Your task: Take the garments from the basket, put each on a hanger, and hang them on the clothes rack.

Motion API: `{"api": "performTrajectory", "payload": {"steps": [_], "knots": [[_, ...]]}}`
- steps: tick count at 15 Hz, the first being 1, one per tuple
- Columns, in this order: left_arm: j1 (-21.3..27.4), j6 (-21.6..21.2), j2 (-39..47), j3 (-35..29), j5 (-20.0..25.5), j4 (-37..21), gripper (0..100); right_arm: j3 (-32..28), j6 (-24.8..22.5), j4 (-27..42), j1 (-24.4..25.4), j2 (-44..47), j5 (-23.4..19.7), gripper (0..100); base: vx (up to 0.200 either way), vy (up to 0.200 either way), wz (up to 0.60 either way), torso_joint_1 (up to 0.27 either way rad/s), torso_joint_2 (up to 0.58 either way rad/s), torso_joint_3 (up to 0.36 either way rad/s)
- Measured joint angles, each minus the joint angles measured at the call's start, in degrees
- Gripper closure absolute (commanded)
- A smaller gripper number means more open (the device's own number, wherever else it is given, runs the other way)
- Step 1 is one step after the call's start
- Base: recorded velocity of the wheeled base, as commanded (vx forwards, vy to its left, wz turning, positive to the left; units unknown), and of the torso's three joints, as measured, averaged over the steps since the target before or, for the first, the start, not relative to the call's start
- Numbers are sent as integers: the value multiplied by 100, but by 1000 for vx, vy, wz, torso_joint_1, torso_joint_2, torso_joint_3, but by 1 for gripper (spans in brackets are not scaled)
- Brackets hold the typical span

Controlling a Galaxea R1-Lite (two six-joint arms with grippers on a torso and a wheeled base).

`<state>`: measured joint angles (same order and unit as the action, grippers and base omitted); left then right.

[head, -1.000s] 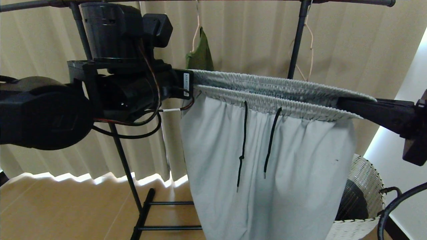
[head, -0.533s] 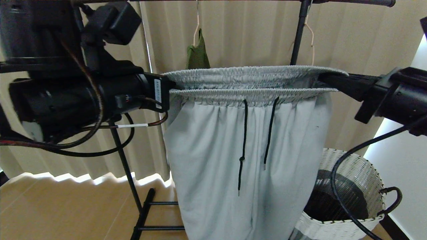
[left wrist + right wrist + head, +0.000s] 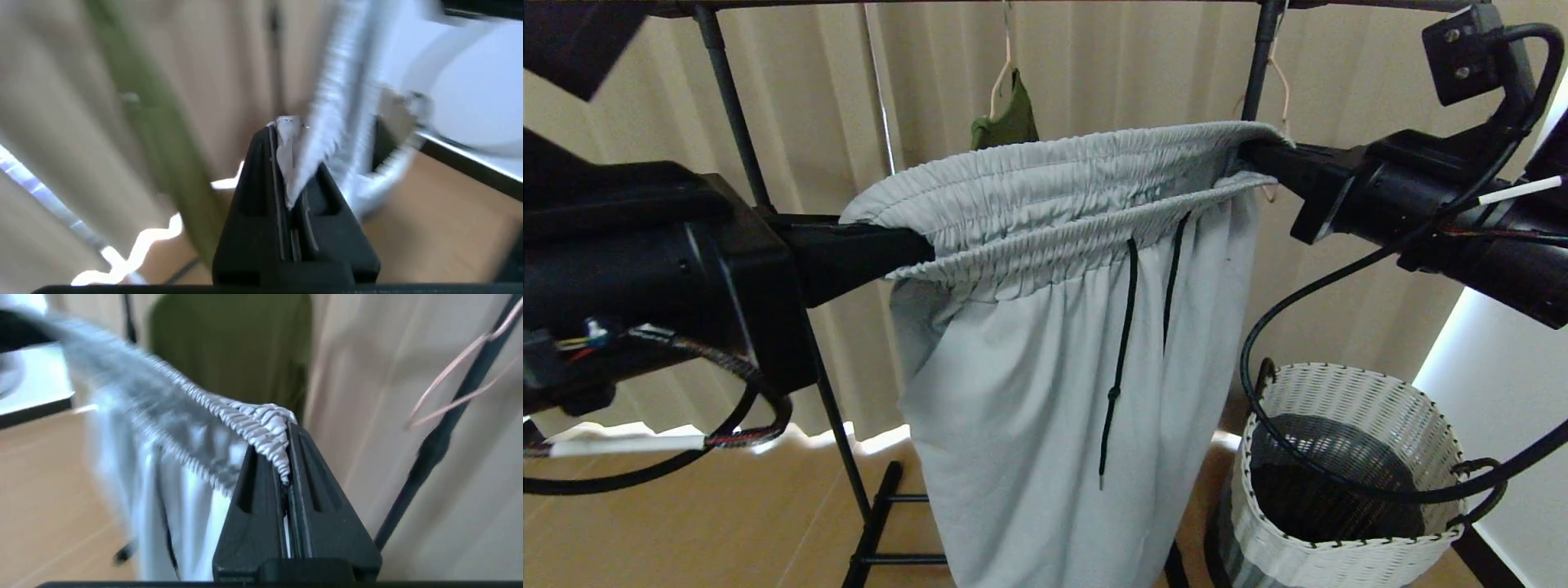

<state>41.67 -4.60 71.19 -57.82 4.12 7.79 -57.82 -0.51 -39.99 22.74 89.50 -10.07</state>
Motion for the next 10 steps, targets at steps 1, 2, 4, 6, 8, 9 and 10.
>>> {"api": "performTrajectory", "payload": {"steps": [1, 2, 4, 6, 8, 9, 10], "knots": [[163, 2, -111, 46, 22, -13, 100, -91, 0, -2, 5, 95, 4, 100, 0, 0, 0, 0, 0, 0], [304, 2, -185, 77, 26, -21, 100, -135, 2, -2, 13, 151, 2, 100, 0, 0, 0, 0, 0, 0], [483, 0, -304, 135, 30, -21, 100, -166, 0, 2, 17, 233, 6, 100, 0, 0, 0, 0, 0, 0], [524, 0, -345, 151, 26, -11, 100, -172, 2, 0, 20, 250, 15, 100, 0, 0, 0, 0, 0, 0], [530, 0, -352, 156, 26, -11, 100, -166, 0, 16, 20, 247, 28, 100, 0, 0, 0, 0, 0, 0], [529, 0, -352, 156, 26, -11, 100, -157, -2, 28, 20, 245, 30, 100, 0, 0, 0, 0, 0, 0], [516, -9, -352, 135, 17, -11, 100, -141, -46, 55, 11, 233, 46, 100, 0, 0, 0, 0, 0, 0]]}}
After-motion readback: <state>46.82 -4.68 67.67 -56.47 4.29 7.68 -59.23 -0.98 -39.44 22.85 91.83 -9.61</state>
